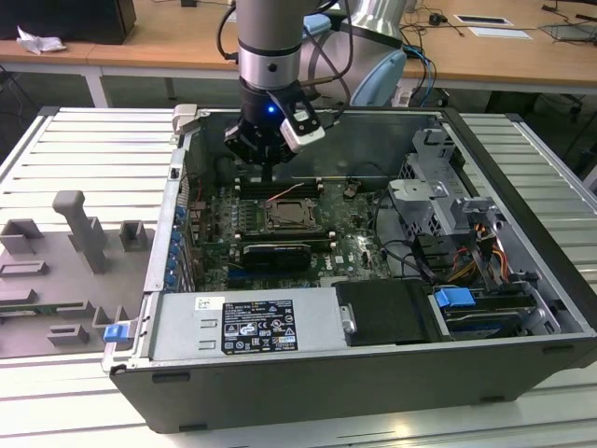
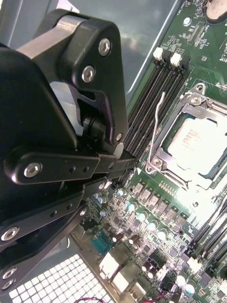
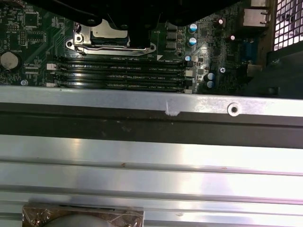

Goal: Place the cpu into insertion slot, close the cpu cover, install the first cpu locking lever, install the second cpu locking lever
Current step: 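Install the first cpu locking lever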

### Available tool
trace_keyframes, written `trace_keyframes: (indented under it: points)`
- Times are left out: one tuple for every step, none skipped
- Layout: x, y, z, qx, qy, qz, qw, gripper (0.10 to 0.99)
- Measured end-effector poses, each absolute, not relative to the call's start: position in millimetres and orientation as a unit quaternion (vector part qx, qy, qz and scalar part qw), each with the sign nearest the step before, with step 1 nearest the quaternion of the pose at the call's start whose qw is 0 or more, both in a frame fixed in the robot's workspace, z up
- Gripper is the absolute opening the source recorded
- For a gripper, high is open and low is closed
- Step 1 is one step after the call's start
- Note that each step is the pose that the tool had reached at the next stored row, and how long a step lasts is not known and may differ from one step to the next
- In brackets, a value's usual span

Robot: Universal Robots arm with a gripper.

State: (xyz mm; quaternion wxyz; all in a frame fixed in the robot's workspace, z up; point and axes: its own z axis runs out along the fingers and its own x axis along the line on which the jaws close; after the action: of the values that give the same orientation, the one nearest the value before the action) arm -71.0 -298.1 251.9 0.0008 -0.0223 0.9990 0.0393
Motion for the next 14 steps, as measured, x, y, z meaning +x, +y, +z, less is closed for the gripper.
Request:
trace_keyframes:
  points:
    - [-70.7, -298.1, 251.8, -0.022, 0.999, 0.039, 0.001, 0.106]
    - [-70.4, -298.1, 251.8, -0.022, 0.999, 0.039, 0.001, 0.106]
    - [-70.1, -298.2, 251.7, -0.022, 0.999, 0.039, 0.001, 0.106]
    - [-69.6, -298.1, 251.7, -0.022, 0.999, 0.039, 0.001, 0.106]
    - [-68.8, -298.1, 251.7, -0.022, 0.999, 0.039, 0.001, 0.106]
    - [-68.4, -298.1, 251.7, -0.022, 0.999, 0.039, 0.001, 0.106]
    - [-67.9, -298.2, 251.6, -0.022, 0.999, 0.039, 0.001, 0.106]
    - [-67.6, -298.1, 251.6, -0.022, 0.999, 0.039, 0.001, 0.106]
    - [-67.3, -298.1, 251.6, -0.022, 0.999, 0.039, 0.001, 0.106]
    - [-66.8, -298.1, 251.5, -0.022, 0.999, 0.039, 0.001, 0.106]
    - [-66.5, -298.1, 251.4, -0.022, 0.999, 0.039, 0.001, 0.106]
    - [-66.2, -298.1, 251.4, -0.022, 0.999, 0.039, 0.001, 0.106]
    - [-65.8, -298.1, 251.3, -0.022, 0.999, 0.039, 0.001, 0.106]
    - [-65.6, -298.1, 251.3, -0.022, 0.999, 0.039, 0.001, 0.106]
